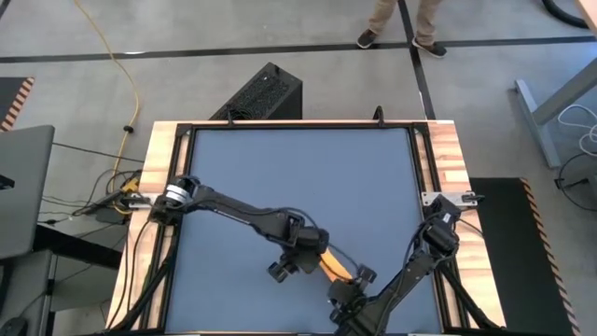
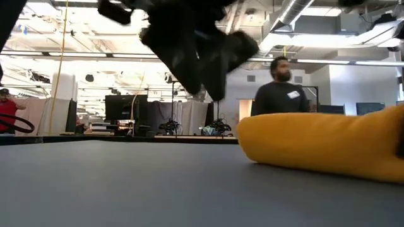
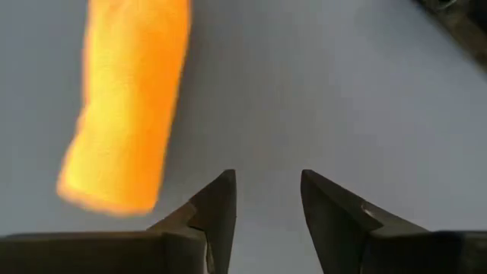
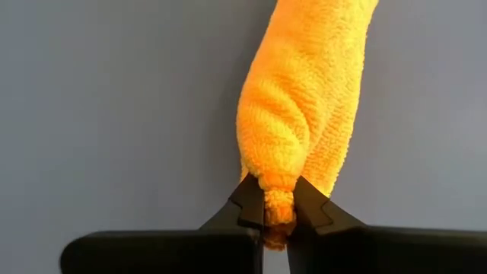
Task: Roll towel into tight, uniform cylinder
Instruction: Roll the orange microfiber cloth
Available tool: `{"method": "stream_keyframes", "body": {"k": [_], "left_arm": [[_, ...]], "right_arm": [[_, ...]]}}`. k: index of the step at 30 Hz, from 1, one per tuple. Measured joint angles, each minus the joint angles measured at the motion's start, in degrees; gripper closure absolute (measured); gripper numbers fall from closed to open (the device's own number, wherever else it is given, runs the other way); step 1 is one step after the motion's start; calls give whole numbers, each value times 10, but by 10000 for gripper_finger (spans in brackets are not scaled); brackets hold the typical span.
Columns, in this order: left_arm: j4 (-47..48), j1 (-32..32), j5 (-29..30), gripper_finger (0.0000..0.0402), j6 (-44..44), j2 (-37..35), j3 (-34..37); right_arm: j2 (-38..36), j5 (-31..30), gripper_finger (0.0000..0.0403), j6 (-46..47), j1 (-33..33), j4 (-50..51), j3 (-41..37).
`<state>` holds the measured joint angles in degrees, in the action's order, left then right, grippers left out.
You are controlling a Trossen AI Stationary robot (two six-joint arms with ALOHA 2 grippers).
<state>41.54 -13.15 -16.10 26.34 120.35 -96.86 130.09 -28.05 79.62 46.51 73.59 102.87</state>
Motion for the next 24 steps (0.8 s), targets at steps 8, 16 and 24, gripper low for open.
{"method": "stream_keyframes", "body": {"k": [8,16,24], "left_arm": [[-80,-39,150,308,-61,-124,107],[-464,-82,217,361,-120,-345,410],[-715,-88,195,362,-71,-332,538]], "right_arm": [[-20,-30,363,5,18,-14,0],[-27,-78,363,5,24,-14,0],[-27,-83,363,-6,-27,-34,0]]}}
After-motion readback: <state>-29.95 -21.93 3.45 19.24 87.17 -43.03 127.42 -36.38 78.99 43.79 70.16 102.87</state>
